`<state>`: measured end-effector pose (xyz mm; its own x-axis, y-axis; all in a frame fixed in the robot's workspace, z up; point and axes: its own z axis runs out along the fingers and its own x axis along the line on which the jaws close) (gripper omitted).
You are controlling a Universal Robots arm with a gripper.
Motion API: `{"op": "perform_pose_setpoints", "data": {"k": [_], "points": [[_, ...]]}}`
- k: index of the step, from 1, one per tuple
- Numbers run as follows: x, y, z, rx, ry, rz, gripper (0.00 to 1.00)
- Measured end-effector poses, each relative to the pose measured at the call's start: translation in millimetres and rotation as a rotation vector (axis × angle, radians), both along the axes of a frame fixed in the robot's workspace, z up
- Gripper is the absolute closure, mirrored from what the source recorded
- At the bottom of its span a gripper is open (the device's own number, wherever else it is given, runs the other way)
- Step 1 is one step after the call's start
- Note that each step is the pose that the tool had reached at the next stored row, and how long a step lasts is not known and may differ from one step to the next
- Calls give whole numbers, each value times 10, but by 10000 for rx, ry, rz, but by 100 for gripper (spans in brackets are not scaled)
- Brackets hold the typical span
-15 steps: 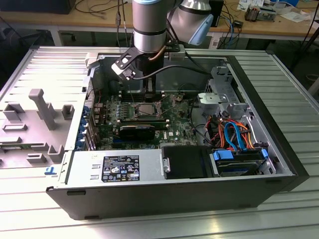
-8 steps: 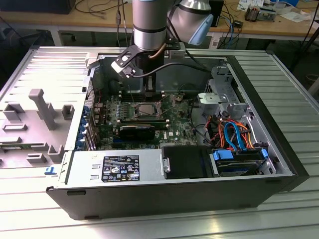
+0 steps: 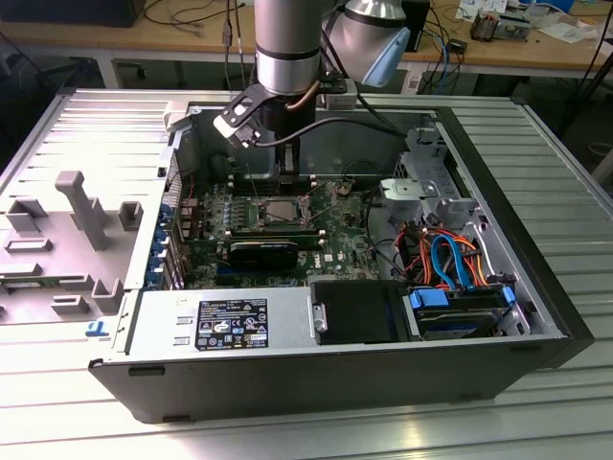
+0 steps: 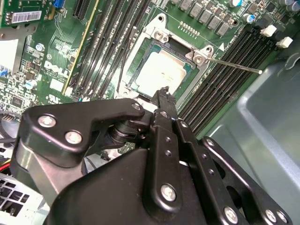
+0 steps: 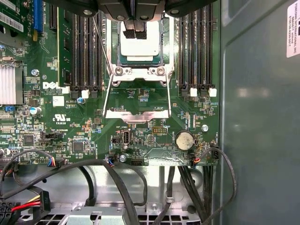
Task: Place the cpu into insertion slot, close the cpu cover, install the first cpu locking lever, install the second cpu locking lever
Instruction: 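Close the cpu cover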
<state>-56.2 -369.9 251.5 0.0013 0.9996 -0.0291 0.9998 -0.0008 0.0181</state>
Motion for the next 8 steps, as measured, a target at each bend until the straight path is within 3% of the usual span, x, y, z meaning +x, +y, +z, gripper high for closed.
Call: {"op": "perform_pose_setpoints", "data": {"k": [3, 8], "points": [[23, 0, -1, -1, 0, 0, 89], [170, 0, -1, -1, 1, 1, 89]]}}
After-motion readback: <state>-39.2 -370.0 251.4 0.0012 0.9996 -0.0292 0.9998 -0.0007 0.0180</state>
